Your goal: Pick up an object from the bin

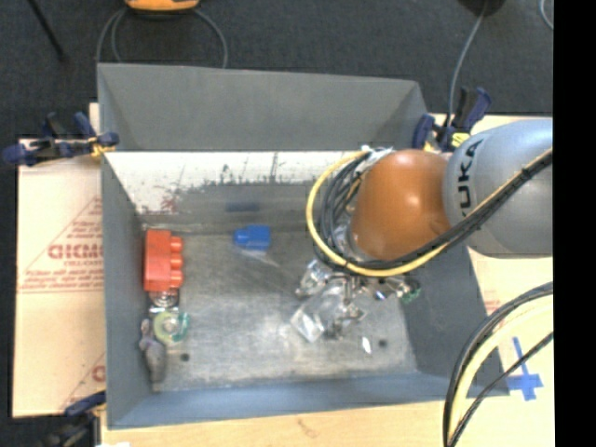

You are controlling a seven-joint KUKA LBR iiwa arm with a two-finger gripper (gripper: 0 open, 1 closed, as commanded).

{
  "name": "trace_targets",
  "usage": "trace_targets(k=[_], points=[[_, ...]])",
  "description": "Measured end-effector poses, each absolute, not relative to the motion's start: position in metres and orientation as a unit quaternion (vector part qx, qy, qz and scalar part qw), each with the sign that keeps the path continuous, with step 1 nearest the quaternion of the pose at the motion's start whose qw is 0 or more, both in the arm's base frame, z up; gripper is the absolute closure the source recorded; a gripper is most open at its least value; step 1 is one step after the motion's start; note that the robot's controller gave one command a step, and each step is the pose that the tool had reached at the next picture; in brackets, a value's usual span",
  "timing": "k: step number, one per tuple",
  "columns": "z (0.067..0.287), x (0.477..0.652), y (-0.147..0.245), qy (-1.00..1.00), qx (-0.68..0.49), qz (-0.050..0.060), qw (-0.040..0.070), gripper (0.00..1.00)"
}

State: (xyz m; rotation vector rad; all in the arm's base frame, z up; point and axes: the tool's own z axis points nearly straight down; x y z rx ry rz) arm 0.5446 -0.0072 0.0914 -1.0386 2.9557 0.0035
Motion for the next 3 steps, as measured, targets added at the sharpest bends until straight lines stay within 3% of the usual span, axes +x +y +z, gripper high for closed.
trace_targets(k=[1, 2, 3], points=[[0.128, 0.546, -0.008, 0.945, -0.327, -0.001, 0.003, 1.00], [0.134, 0.546, -0.009, 0.946, -0.324, -0.001, 0.003, 1.00], [0.199, 0.548, -0.010, 0.947, -0.321, -0.002, 0.003, 1.00]])
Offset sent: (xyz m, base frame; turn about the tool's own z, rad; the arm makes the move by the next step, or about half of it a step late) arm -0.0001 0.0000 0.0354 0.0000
